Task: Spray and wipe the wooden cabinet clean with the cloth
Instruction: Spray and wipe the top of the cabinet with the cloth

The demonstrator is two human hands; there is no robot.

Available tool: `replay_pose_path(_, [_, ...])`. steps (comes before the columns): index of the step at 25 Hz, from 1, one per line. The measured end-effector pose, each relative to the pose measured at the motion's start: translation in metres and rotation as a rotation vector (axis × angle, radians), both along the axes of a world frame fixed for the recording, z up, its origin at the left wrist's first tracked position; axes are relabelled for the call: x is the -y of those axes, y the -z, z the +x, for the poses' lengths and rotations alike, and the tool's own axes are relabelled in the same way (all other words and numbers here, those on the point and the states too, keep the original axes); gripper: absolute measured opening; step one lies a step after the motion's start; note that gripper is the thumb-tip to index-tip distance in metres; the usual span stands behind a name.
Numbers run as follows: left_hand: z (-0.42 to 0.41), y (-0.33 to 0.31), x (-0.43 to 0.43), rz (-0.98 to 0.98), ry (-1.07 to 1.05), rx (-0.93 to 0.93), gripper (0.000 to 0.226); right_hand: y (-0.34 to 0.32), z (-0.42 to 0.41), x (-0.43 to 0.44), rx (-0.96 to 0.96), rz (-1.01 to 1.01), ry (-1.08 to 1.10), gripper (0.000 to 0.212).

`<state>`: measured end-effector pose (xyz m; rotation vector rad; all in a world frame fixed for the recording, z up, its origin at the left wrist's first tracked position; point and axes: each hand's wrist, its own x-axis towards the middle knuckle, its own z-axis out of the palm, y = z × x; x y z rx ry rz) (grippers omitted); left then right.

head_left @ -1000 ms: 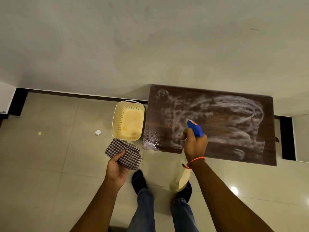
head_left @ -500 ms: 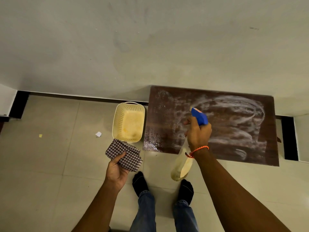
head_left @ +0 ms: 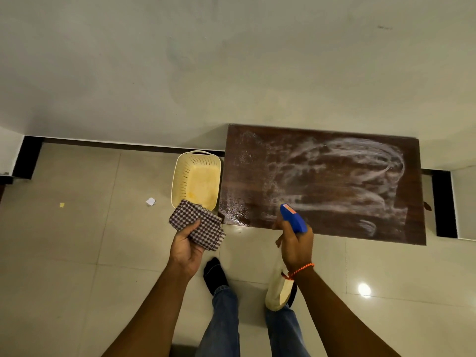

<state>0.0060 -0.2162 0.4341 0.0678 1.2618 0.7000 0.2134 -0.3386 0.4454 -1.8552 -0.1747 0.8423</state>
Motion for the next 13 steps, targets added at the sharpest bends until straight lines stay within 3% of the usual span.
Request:
replay_pose_path(2, [0.014,-0.009,0.000,0.124,0.058,-0.088,0.041,-0.005,-0.005,0.008,-0.020,0.039,-0.024,0.042])
replay_pose_path(5, [0.044,-0.016,0.000,0.491,0.294,-0.523,0.034,-0.009,-0.004,0.011,-0.025,0.078,-0.051,0.048])
replay_pose_path(7, [0.060,-0.004,-0.001,0.854,0.554,-0.846,0.050,-0.012,0.000,0.008,-0.009,0.102,-0.066,0.042])
replay_pose_path(9, [0.074,0.013,0.000,1.132,0.961,-1.128,0.070,-0.013,0.007,0.007,0.001,0.121,-0.078,0.035])
replay_pose_path(11, [0.091,0.035,0.009,1.130,1.436,-1.308,0.083,-0.010,0.013,0.007,-0.001,0.152,-0.079,0.037])
replay_pose_path(13, [0.101,0.057,0.023,1.064,1.709,-1.372,0.093,-0.010,0.018,0.008,0.001,0.168,-0.071,0.030])
